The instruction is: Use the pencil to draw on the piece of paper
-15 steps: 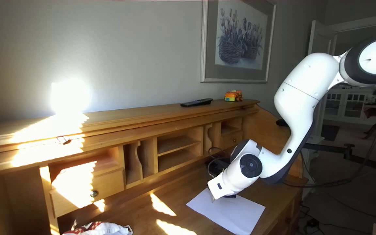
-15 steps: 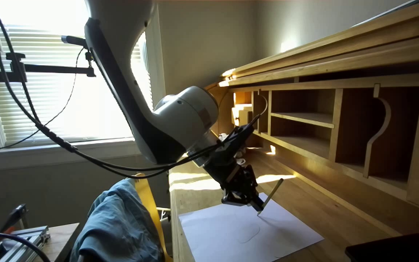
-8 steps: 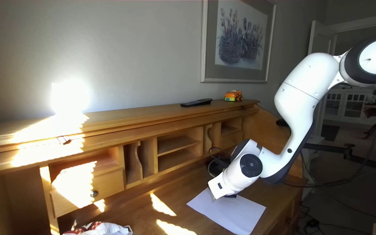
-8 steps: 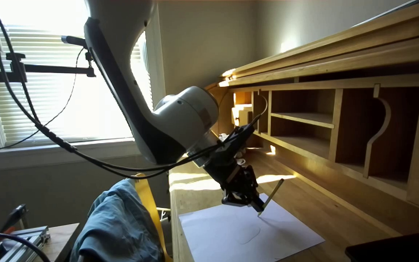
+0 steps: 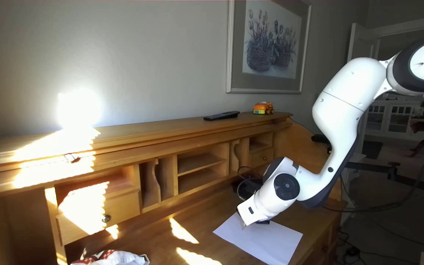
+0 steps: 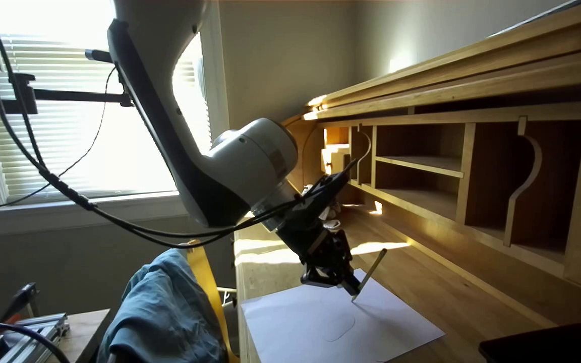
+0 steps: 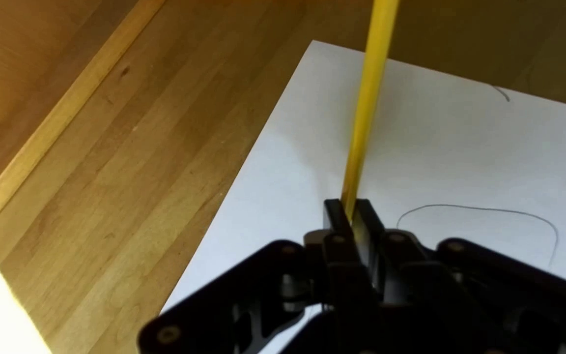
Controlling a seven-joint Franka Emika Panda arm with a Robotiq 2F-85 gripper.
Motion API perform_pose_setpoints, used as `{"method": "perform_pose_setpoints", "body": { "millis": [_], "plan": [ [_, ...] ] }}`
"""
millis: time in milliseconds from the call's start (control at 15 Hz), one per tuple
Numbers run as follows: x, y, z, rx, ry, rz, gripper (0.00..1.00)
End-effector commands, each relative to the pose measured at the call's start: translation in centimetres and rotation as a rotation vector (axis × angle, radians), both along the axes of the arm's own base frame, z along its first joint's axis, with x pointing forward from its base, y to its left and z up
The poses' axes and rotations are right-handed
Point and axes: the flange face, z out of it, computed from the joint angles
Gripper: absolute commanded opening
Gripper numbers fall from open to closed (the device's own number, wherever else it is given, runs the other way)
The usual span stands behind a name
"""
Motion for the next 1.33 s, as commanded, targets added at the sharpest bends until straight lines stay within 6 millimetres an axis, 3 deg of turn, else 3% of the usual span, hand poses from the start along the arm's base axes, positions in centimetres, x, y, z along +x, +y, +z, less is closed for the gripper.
{"method": "perform_pose_setpoints", "body": {
  "millis": [0, 400, 1267],
  "plan": [
    [-1.9, -1.1, 0.4, -0.014, 0.022, -0.013, 0.02],
    [-1.9, -2.2, 0.4, -0.028, 0.021, -0.022, 0.02],
    [2.1, 0.0, -0.1, -0.016, -0.017, 0.003, 0.02]
  ]
}}
